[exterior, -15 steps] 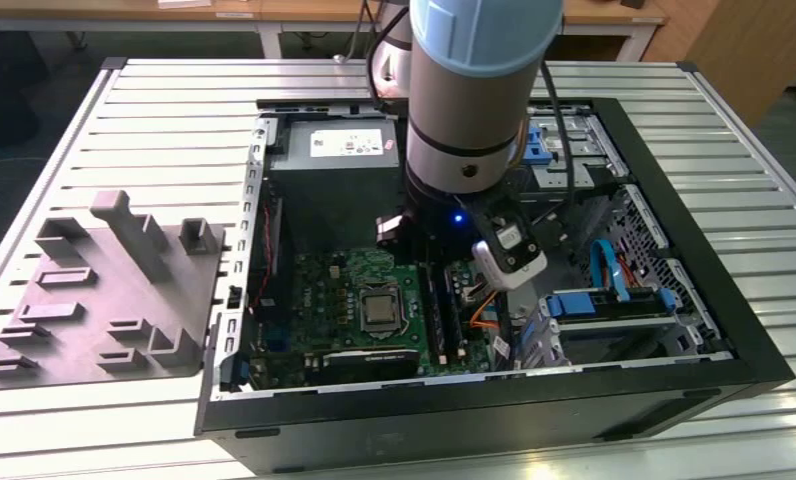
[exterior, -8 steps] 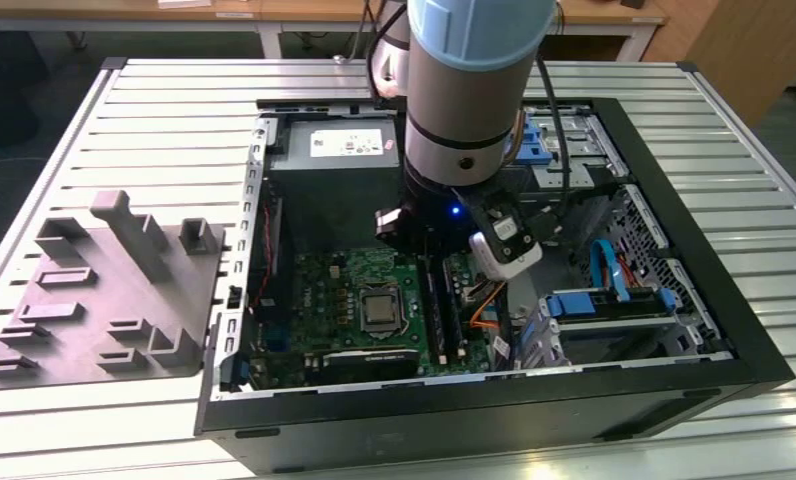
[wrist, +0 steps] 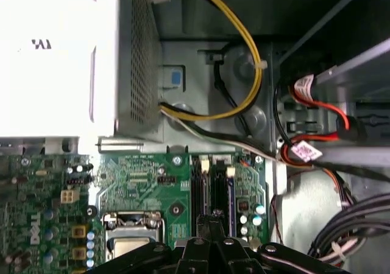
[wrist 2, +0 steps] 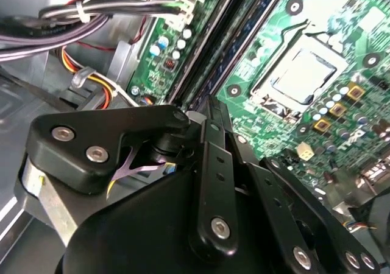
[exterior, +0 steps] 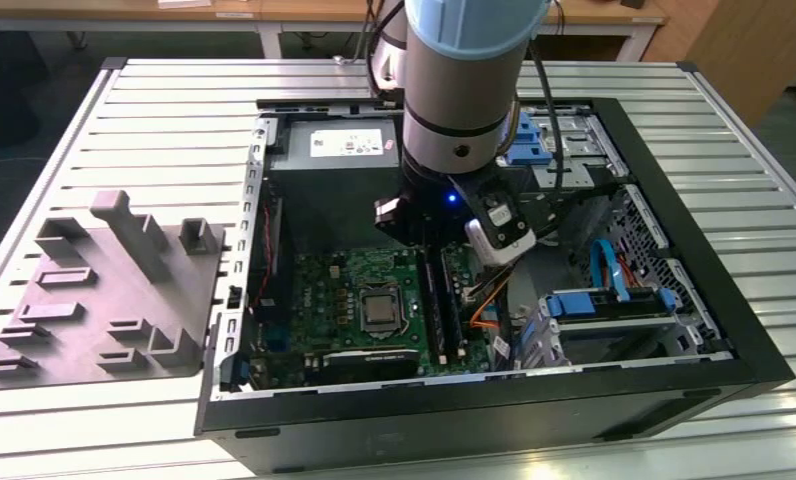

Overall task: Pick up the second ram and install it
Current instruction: 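Press down the second ram until it locks into place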

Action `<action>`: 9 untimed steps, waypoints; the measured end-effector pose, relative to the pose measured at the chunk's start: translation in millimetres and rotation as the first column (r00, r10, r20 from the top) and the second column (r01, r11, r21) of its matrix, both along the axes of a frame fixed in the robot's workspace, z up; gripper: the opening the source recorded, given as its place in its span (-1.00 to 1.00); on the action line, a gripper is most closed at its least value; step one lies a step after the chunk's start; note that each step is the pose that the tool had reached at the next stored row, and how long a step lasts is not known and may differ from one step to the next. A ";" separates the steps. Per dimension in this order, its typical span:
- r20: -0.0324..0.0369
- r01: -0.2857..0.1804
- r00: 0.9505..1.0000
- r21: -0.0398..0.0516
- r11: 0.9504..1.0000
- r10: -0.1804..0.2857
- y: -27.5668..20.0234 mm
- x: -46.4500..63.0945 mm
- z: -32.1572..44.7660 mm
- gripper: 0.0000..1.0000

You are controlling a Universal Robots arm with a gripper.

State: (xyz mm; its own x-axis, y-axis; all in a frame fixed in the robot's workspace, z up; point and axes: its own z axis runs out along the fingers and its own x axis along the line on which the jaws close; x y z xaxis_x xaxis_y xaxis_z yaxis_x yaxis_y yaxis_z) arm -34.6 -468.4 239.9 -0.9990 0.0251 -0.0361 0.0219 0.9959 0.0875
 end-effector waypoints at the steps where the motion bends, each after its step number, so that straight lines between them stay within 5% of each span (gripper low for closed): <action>1: 0.000 0.000 1.000 0.000 1.000 0.000 1.5 0.0 -0.4 -0.80; 9: 0.000 0.000 1.000 0.007 1.000 0.000 9.2 0.0 -7.8 -0.80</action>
State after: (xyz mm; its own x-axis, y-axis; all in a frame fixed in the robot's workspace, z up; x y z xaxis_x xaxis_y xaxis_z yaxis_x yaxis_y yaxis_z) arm -34.6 -459.2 232.1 -0.9990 0.0253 -0.0360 0.0218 0.9953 0.0945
